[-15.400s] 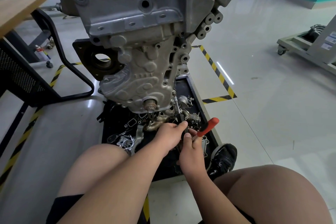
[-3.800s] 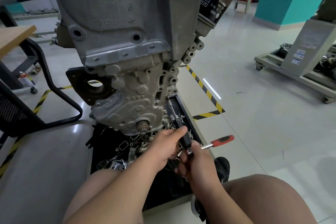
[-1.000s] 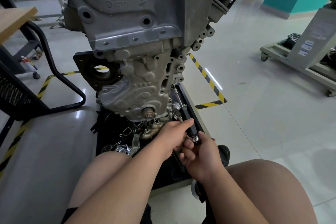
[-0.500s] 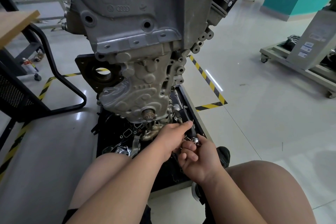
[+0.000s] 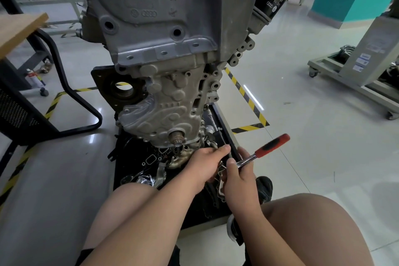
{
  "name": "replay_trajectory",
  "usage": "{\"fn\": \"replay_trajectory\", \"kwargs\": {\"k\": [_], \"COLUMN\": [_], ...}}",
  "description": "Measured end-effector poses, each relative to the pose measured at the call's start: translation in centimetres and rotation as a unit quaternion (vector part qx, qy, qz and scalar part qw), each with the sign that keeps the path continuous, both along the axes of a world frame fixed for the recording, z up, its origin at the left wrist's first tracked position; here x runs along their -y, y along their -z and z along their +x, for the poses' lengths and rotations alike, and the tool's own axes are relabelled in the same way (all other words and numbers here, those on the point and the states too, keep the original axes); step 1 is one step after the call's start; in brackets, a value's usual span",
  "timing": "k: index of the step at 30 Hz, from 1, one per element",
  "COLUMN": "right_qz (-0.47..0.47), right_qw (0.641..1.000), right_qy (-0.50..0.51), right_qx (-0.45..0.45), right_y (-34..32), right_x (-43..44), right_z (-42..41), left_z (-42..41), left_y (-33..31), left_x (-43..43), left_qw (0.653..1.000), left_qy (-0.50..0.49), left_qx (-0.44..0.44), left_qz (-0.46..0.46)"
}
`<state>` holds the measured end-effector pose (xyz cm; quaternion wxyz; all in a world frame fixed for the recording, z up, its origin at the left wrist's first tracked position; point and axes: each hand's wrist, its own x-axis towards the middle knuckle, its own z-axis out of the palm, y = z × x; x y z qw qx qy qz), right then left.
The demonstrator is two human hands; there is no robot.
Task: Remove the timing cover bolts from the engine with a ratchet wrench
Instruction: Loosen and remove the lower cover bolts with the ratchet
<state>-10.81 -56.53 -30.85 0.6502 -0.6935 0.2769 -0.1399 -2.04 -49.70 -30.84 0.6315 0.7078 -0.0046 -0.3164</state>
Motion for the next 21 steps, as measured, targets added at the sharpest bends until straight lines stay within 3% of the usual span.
{"fn": "replay_trajectory", "kwargs": {"k": [4, 9, 15, 18, 21], "right_qz": [-0.216, -0.289, -0.160, -0.017, 0.170], "right_qw": [0.971, 0.948, 0.983, 0.999, 0.985], "right_qy": [-0.093, -0.115, -0.088, -0.031, 0.012], "right_qx": [-0.040, -0.075, -0.025, 0.017, -0.022], "right_y": [-0.1, -0.2, 0.7, 1.0, 0.6], "right_x": [-0.1, -0.4, -0.5, -0.4, 0.1], "right_z": [-0.3, -0.4, -0.1, 0.4, 1.0], "left_z": [0.1, 0.1, 0.3, 0.3, 0.2], "left_y": [-0.3, -0.4, -0.2, -0.5, -0.1], "left_x": [-0.2, -0.3, -0.2, -0.4, -0.3], "left_qw": [1.000, 1.000, 0.999, 0.999, 0.999], "left_qy": [0.001, -0.001, 0.006, 0.010, 0.001], "left_qx": [0.006, 0.007, -0.024, -0.044, -0.053], "left_qz": [0.013, 0.016, 0.022, 0.007, -0.006]}}
